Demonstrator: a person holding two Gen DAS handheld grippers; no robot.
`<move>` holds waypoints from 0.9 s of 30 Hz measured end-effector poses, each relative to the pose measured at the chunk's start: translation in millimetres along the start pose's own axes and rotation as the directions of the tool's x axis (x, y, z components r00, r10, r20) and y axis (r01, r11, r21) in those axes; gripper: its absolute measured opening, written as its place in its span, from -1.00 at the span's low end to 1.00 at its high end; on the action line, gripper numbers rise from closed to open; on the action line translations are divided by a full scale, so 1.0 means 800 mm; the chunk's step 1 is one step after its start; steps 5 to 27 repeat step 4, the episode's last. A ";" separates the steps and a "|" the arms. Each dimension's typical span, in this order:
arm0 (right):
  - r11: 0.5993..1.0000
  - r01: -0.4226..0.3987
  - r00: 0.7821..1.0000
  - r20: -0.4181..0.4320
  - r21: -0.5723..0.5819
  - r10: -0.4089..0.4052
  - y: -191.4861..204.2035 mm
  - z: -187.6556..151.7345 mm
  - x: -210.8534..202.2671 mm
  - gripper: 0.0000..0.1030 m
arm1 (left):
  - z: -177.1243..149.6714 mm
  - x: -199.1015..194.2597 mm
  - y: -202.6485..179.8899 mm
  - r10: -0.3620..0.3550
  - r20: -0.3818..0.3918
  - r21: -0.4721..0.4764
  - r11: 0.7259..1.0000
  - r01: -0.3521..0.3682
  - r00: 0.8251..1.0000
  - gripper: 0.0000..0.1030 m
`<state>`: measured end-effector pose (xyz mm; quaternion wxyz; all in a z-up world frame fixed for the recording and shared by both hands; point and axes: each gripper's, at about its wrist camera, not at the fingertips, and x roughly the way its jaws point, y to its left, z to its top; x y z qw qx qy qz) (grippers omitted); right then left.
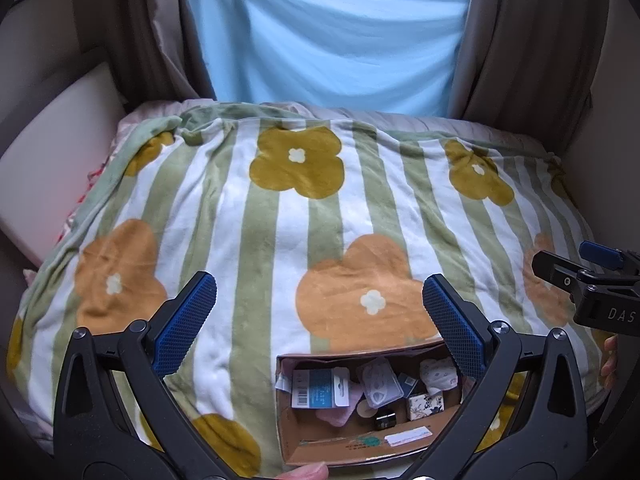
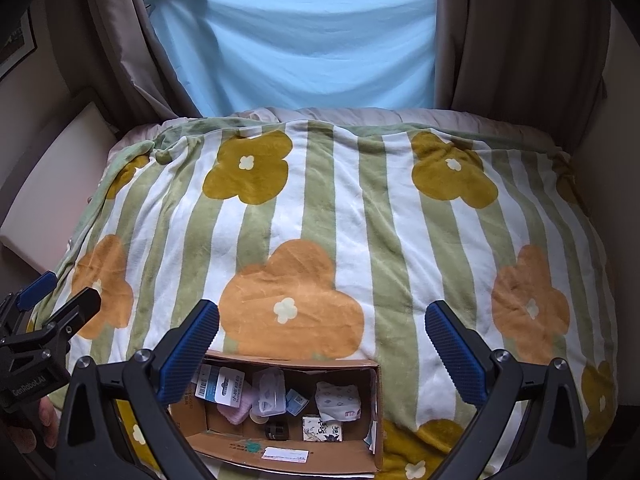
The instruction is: Organize objects
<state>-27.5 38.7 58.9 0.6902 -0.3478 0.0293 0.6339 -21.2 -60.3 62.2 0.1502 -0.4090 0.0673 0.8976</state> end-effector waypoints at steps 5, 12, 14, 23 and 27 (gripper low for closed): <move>1.000 -0.002 1.000 0.003 -0.005 0.002 0.003 -0.001 -0.002 0.99 | 0.001 0.000 0.000 -0.024 -0.008 -0.005 1.000 0.024 1.000 0.99; 1.000 -0.002 1.000 0.003 -0.005 0.002 0.003 -0.001 -0.002 0.99 | 0.001 0.000 0.000 -0.024 -0.008 -0.005 1.000 0.024 1.000 0.99; 1.000 -0.002 1.000 0.003 -0.005 0.002 0.003 -0.001 -0.002 0.99 | 0.001 0.000 0.000 -0.024 -0.008 -0.005 1.000 0.024 1.000 0.99; 1.000 -0.002 1.000 0.003 -0.005 0.002 0.003 -0.001 -0.002 0.99 | 0.001 0.000 0.000 -0.024 -0.008 -0.005 1.000 0.024 1.000 0.99; 1.000 -0.002 1.000 0.003 -0.005 0.002 0.003 -0.001 -0.002 0.99 | 0.001 0.000 0.000 -0.024 -0.008 -0.005 1.000 0.024 1.000 0.99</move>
